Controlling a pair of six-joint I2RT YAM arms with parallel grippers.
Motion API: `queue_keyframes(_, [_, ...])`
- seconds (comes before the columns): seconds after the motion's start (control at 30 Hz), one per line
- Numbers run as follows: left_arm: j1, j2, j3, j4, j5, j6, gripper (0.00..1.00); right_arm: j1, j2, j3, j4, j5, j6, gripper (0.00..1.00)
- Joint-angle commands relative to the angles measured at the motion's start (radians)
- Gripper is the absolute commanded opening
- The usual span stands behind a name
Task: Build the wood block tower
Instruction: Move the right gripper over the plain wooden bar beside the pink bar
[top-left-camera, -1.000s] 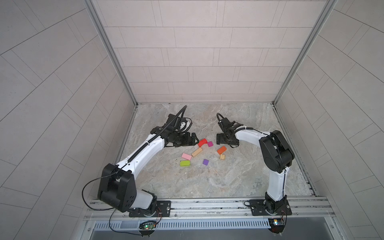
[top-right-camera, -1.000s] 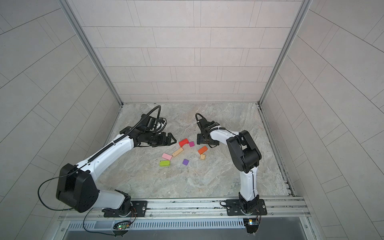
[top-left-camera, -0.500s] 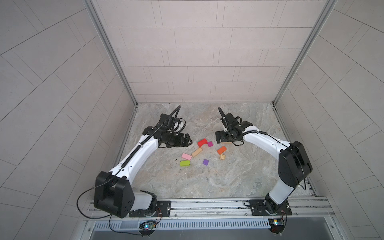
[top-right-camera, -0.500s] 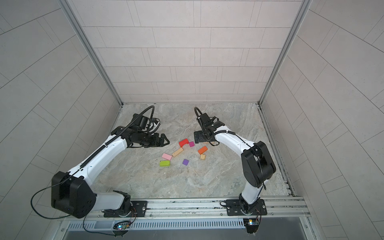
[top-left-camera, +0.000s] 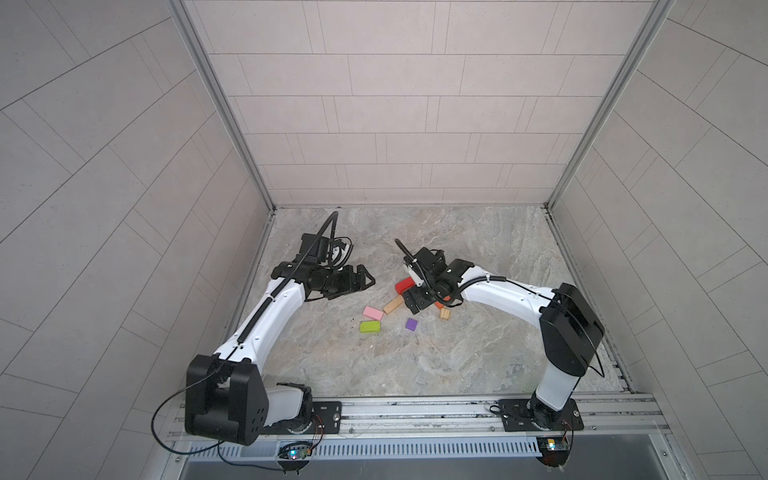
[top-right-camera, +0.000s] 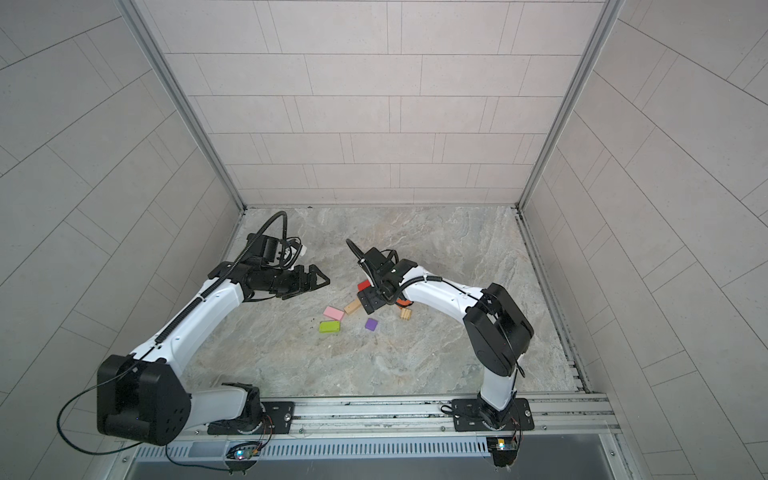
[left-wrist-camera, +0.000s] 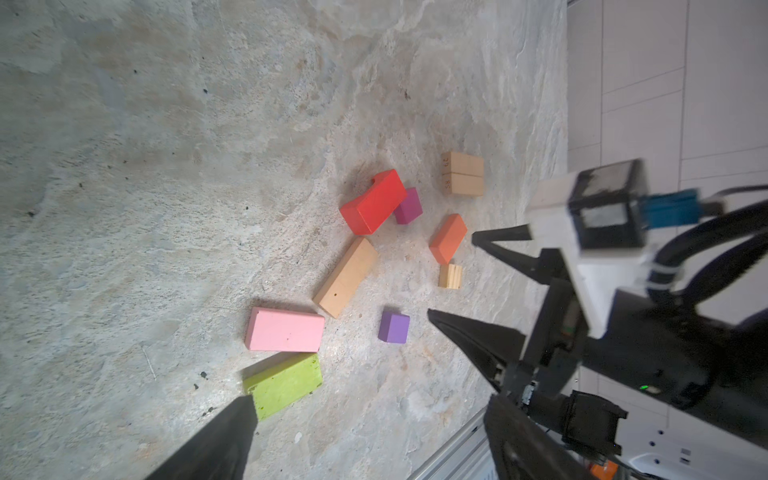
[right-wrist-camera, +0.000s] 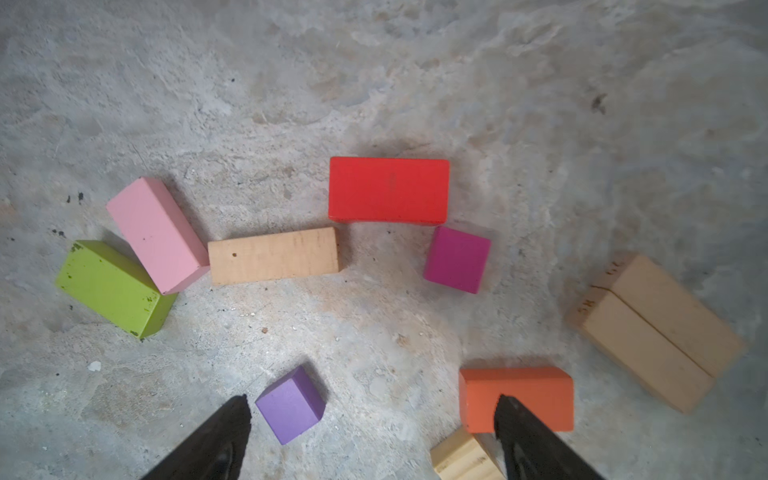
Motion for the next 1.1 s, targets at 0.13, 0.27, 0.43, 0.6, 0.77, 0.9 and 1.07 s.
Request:
queue_keyframes(0.13, [0.060,0.002,-0.020,0.057,0.062,-0.042,0.93,0.044,0.111,0.073,0.056,0.014,-0.026,0.88])
queue_keyframes(0.27, [0.084,0.002,-0.026,0.066,0.064,-0.050,0.93,0.068,0.164,0.105,0.063,0.027,-0.026,0.87])
queue_keyframes(0.43, [0.091,0.004,-0.030,0.069,0.065,-0.051,0.92,0.086,0.212,0.136,0.059,0.054,-0.030,0.93])
queue_keyframes(0.6, [0.091,0.004,-0.032,0.071,0.063,-0.051,0.92,0.089,0.243,0.157,0.052,0.058,-0.036,0.94])
queue_keyframes(0.77, [0.093,0.001,-0.032,0.070,0.060,-0.053,0.92,0.101,0.269,0.183,0.039,0.069,-0.042,0.94])
queue_keyframes(0.9, [0.093,-0.003,-0.034,0.070,0.058,-0.054,0.92,0.107,0.291,0.197,0.038,0.080,-0.042,0.94])
queue_keyframes(1.07, [0.093,-0.005,-0.037,0.069,0.057,-0.051,0.92,0.109,0.316,0.222,0.023,0.076,-0.036,0.93])
